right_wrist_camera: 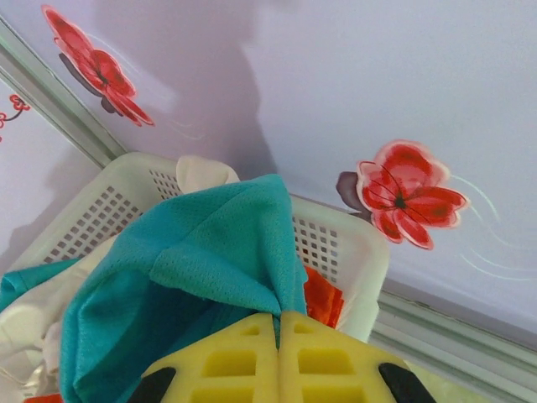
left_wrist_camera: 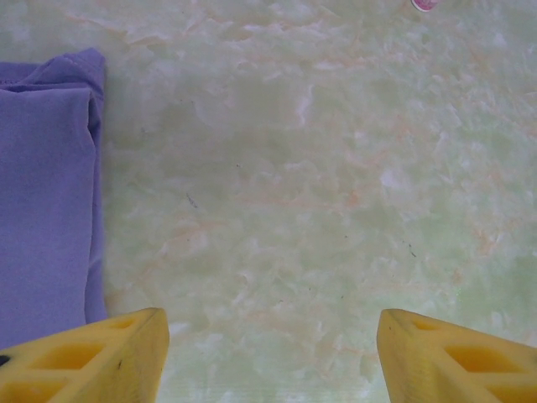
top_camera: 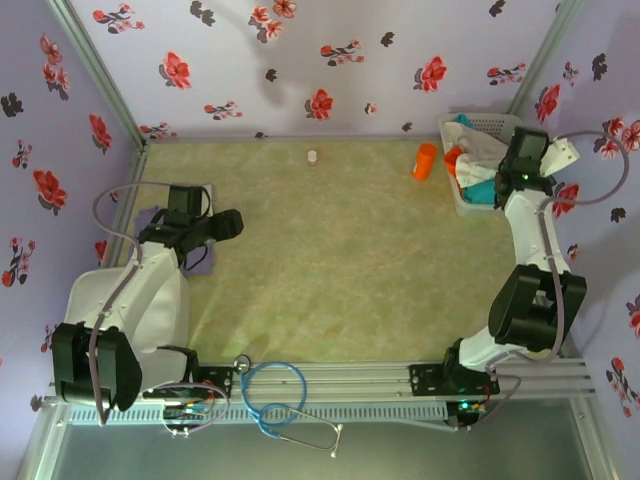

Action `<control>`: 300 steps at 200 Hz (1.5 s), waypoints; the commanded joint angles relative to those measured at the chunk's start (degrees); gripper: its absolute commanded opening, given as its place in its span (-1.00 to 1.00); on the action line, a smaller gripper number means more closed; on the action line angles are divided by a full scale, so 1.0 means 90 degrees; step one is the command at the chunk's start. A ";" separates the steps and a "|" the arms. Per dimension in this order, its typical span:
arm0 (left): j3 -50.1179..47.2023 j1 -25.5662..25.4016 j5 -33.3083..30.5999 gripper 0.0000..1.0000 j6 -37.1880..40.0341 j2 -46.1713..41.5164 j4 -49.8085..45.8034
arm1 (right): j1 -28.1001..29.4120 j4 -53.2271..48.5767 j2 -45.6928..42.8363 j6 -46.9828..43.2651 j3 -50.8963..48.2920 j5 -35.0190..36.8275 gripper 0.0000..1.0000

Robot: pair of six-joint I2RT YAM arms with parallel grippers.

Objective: Fold and stack the t-shirts

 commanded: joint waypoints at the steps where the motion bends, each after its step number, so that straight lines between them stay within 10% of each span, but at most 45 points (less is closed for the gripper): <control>1: 0.0066 -0.0060 0.0120 0.33 -0.0148 0.0044 0.0124 | 0.0225 0.1256 -0.0744 -0.0145 -0.0630 0.0823 -1.00; 144: 0.0167 -0.0182 0.0293 0.33 -0.0246 0.0307 0.0194 | 0.0771 0.3802 -0.1776 -0.1300 -0.1691 0.1251 -1.00; 300: -0.0226 -0.0225 0.0315 0.32 -0.0414 0.0056 0.0396 | 0.0779 0.3318 -0.2171 -0.1447 -0.1276 0.1995 -1.00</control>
